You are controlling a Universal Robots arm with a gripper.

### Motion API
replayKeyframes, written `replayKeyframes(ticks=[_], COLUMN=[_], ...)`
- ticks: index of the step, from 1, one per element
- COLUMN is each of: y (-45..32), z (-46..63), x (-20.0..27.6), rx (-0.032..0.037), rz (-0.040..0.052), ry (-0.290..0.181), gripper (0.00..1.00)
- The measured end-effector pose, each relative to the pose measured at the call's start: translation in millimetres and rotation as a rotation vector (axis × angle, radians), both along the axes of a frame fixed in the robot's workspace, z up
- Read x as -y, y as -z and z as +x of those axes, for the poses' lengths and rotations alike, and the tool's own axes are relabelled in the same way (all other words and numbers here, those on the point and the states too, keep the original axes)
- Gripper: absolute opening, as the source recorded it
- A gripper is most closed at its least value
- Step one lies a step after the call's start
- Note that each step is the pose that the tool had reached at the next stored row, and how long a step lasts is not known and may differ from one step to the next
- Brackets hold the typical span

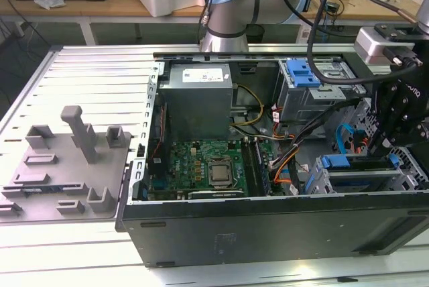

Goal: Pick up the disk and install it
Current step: 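Insert the first disk wire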

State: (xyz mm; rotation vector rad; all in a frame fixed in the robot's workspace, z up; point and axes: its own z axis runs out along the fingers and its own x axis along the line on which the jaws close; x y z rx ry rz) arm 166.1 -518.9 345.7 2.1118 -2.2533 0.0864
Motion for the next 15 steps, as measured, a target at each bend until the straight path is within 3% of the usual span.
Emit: replayKeyframes(ticks=[15], y=[1.4], z=[0.0], x=[0.0], rx=[0.0000], rz=[0.0000], ry=[-0.019], gripper=[0.17])
